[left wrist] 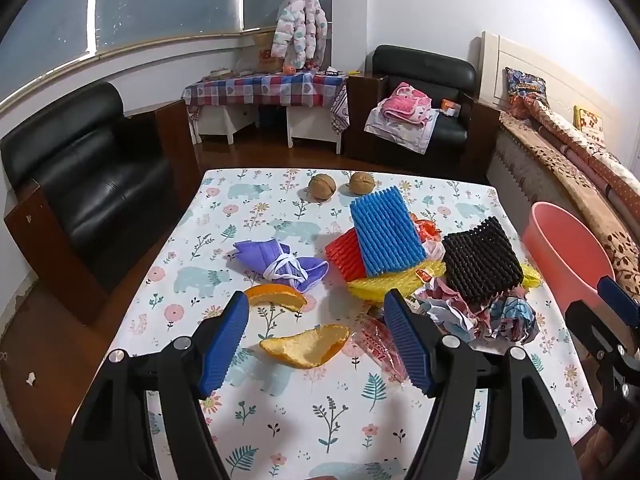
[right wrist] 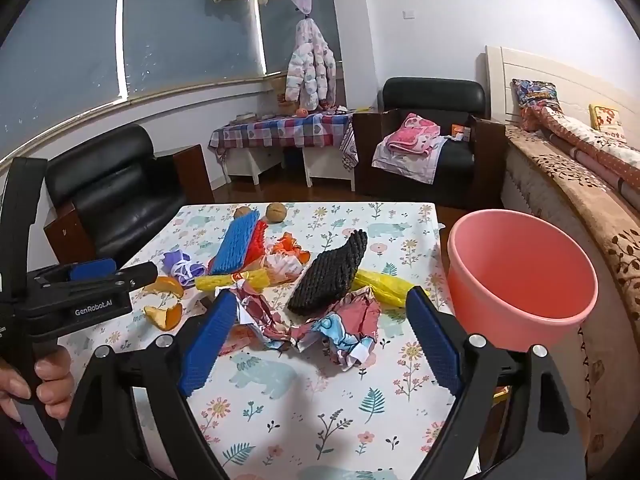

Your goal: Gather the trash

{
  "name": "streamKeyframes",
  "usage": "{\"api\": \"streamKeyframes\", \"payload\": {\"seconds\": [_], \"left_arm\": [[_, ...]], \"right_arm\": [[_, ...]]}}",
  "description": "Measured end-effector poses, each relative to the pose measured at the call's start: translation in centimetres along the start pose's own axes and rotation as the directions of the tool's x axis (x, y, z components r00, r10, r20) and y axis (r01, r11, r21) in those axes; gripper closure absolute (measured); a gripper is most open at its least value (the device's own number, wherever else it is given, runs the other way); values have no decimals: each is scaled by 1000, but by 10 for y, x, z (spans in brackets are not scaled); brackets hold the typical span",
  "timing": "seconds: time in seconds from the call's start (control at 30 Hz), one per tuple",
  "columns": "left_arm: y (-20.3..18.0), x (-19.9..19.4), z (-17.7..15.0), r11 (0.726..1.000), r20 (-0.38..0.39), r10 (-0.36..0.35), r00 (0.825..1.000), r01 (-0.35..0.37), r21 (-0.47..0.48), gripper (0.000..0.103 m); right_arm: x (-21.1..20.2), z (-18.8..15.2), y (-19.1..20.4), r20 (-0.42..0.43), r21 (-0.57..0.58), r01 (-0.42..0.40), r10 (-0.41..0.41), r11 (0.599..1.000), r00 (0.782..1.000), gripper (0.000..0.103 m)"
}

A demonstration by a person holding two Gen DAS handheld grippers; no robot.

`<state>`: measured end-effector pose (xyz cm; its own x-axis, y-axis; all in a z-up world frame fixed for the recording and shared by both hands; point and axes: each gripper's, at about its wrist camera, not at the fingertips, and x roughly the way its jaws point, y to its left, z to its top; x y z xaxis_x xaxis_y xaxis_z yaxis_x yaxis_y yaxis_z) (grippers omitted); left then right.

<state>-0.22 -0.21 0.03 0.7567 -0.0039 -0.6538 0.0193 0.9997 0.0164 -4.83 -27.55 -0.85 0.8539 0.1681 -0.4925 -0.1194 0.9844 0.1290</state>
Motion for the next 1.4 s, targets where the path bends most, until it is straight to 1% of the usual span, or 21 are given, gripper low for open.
{"api": "streamKeyframes", "payload": {"seconds": [1.07, 1.2, 1.4], "left_arm": [[4, -1, 0, 1000, -2, -10, 1000, 10, -16, 34], [0, -6, -2, 1000, -2, -13, 1000, 13, -12, 34], [-4, 1, 0, 1000, -16, -17, 1000, 16, -21, 34]], "right_arm": [[-2, 1, -3, 7, 13, 7, -7, 1000, 1000, 23], [-2, 1, -3, 7, 15, 6, -6, 1000, 1000, 25], [-2, 2, -3, 5, 19, 6, -6, 1000, 1000, 25]]}}
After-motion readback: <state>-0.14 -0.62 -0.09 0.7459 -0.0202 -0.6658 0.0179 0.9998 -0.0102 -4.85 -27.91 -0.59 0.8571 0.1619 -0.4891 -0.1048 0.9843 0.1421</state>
